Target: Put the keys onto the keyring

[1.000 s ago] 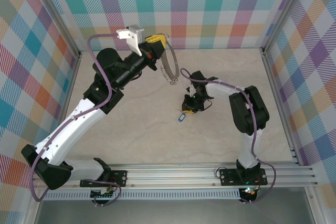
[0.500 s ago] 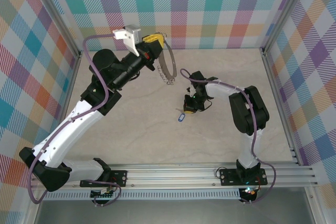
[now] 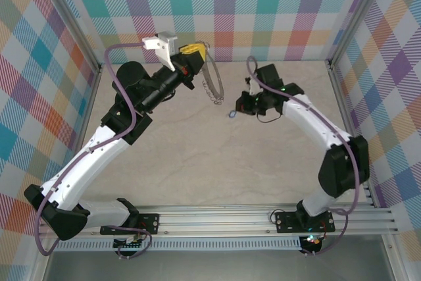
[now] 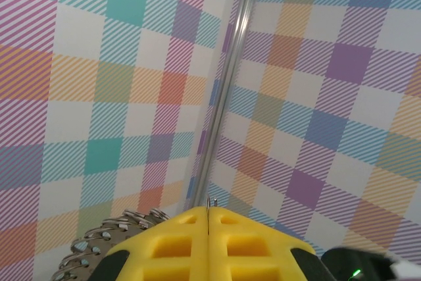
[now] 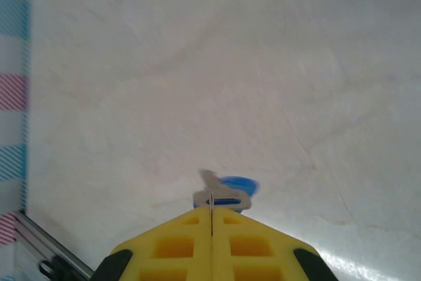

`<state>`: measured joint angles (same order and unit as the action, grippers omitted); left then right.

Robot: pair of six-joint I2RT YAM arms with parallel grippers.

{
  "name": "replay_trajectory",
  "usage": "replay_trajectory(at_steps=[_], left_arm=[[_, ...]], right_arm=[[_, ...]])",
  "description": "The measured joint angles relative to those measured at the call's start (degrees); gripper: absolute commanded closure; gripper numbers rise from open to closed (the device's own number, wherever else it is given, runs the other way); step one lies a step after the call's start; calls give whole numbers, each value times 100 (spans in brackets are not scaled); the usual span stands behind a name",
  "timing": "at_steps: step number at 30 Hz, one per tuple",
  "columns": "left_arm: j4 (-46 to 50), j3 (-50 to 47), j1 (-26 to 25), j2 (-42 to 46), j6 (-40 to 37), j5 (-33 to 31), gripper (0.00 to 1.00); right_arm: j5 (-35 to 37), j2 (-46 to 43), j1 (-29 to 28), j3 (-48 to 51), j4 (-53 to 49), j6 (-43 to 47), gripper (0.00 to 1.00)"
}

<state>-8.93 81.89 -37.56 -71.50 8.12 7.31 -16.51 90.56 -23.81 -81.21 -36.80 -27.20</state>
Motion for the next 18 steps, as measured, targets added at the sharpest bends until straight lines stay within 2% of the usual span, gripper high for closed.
replay_trajectory(at_steps=[8, 18], left_arm=[[323, 85, 48, -74, -223, 356, 100], [861, 787, 98, -551, -450, 1176, 100]], right_arm=[[-79, -752, 280, -772, 190, -68, 100], [-374, -955, 319, -1856, 275, 44, 100]])
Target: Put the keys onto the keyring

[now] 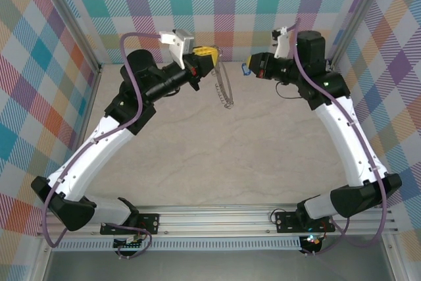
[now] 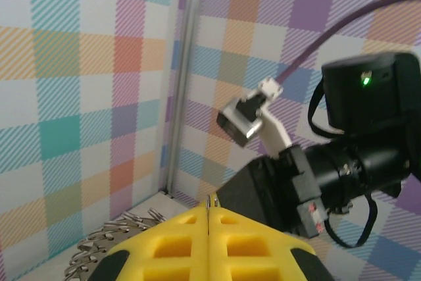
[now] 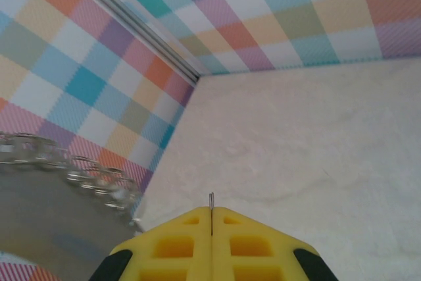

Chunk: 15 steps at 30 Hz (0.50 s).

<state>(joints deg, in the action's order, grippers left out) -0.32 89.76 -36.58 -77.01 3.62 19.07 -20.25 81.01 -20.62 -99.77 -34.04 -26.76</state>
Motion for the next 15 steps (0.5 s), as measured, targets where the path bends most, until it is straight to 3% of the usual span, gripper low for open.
replay_trajectory(at_steps=[7, 15], left_arm=[[181, 479, 11, -326, -24, 417, 100], [214, 579, 15, -450, -201, 354, 100]], right_arm=[[-107, -313, 0, -251, 111, 330, 100], [-345, -540, 2, -339, 256, 546, 100]])
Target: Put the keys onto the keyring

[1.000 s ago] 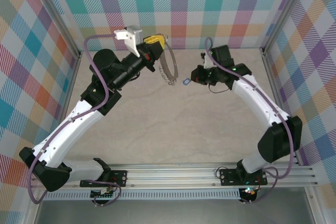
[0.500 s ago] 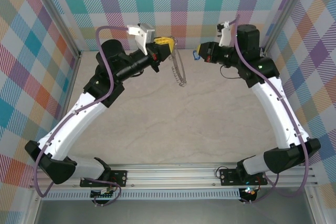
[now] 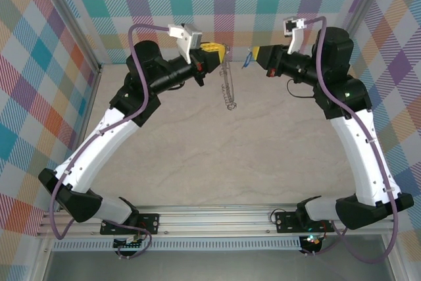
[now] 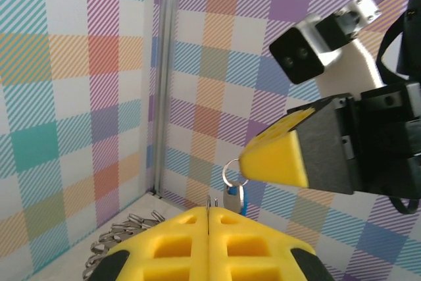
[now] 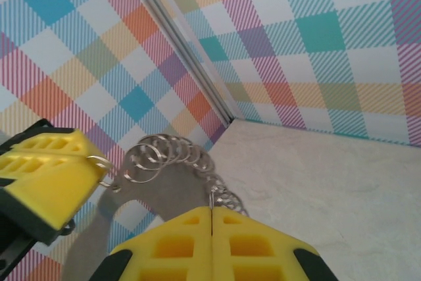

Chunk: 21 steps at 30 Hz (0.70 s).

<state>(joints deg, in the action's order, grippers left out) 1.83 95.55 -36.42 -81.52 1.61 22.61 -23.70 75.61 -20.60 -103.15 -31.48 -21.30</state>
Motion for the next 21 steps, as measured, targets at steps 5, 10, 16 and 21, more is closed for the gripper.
replay_trajectory(at_steps=[5, 10, 16, 21], left_arm=[[122, 179, 0, -116, -271, -17, 100], [192, 271, 0, -170, -490, -13, 100], [267, 411, 0, -234, -603, 9, 100], [275, 516, 0, -317, -619, 50, 100]], right_arm=[[-267, 17, 0, -48, 133, -11, 100], [-535, 107, 0, -203, 262, -42, 100], [-839, 173, 0, -254, 396, -92, 100], [-1045, 243, 0, -275, 533, -181, 100]])
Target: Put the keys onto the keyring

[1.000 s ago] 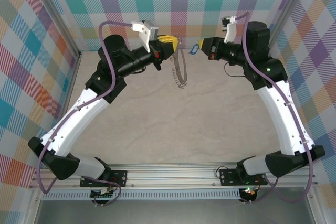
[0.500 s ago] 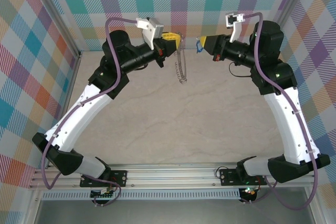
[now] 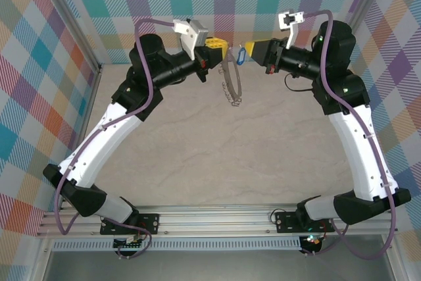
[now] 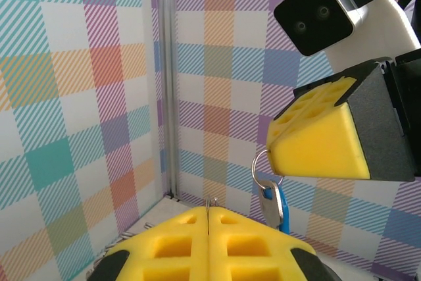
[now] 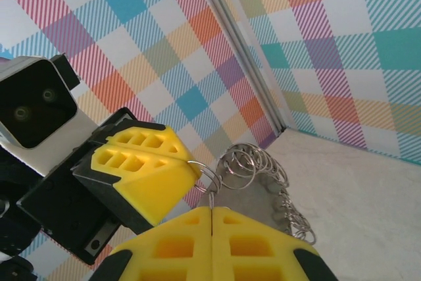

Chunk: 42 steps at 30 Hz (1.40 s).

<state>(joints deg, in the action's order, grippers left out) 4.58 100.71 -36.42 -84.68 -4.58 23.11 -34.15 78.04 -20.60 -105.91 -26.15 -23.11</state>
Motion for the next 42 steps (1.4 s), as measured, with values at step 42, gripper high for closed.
replay_trajectory(at_steps=[42], left_arm=[[-76, 157, 22, -227, 262, 90, 100]], right_arm=[[208, 479, -225, -321, -55, 136, 100]])
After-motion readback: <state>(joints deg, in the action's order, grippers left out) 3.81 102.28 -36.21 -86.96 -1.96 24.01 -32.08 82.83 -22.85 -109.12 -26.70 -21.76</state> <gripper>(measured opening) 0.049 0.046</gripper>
